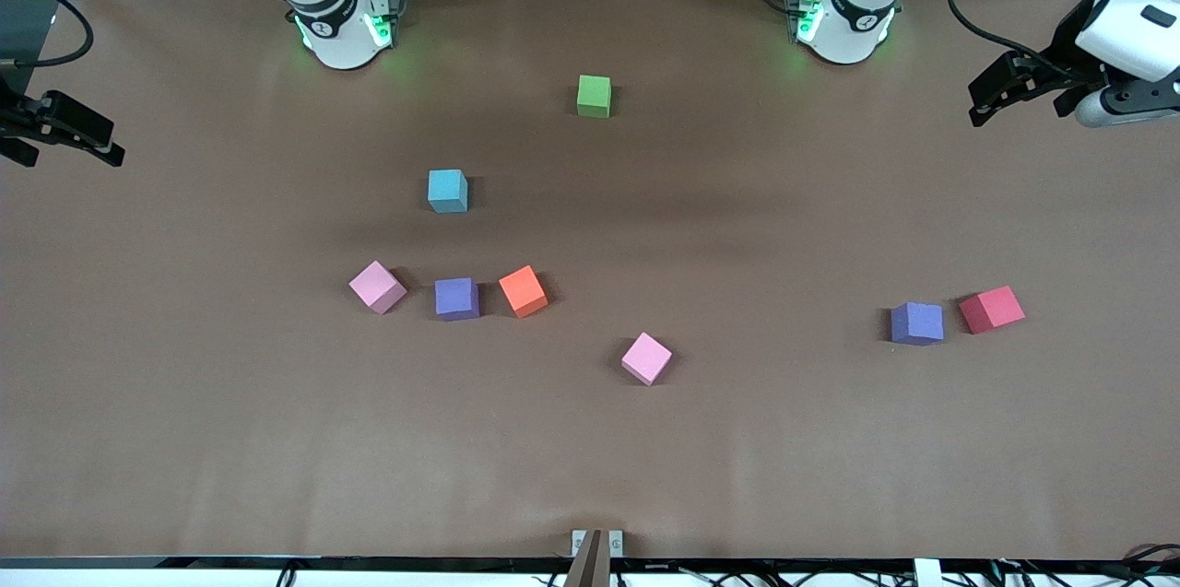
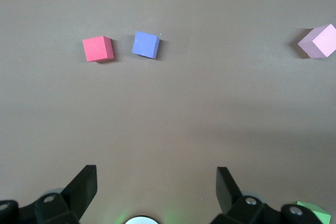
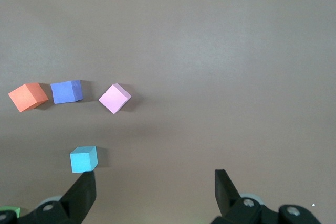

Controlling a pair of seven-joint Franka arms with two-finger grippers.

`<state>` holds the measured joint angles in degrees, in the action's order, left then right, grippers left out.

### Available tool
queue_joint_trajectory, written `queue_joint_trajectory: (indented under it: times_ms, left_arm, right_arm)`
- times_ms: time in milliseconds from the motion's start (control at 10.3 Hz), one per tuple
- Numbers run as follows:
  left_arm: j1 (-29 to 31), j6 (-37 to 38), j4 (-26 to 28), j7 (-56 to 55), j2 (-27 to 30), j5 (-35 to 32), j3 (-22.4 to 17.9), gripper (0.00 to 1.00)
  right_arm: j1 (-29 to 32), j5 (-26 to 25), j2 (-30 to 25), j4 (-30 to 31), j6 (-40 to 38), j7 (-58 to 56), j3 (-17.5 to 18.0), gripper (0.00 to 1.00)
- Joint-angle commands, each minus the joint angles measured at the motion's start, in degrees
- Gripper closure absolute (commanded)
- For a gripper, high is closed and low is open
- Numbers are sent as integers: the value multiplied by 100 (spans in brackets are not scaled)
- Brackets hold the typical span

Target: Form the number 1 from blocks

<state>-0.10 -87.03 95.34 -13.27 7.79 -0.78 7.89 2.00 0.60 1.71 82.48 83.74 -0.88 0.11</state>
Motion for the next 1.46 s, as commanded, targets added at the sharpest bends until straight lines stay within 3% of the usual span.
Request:
queue_joint_trajectory:
  times_ms: [0,194,389,583,875,1069,1361]
  left_arm:
    - [19,134,-77,280,21,-10,11,0]
    - [-7,134,11,264,-5,156,81,0]
    - [-77,47,273,36,-84,341,528,0]
    - [-567,-662,904,-1259,-242,350,1203,0]
    - [-1516,-1779,1215,-3227,-1267,491,1829,0]
    - [-2280,-2176,1224,-4128,-1883,491,1839,0]
    - [-2871,-3080,1610,-4989,-2456,500,2032,0]
  right_arm:
    - [55,-104,-40,-4,-51,-79,59,0]
    - [55,-95,-31,5,-60,-88,59,0]
    - [-93,-51,109,110,-16,-88,77,0]
    - [-418,-33,425,233,281,-71,77,0]
    - [-831,483,1109,488,984,296,77,0]
    - [-1148,547,1619,480,1590,850,68,0]
    - [-1613,809,2401,489,2214,1080,50,0]
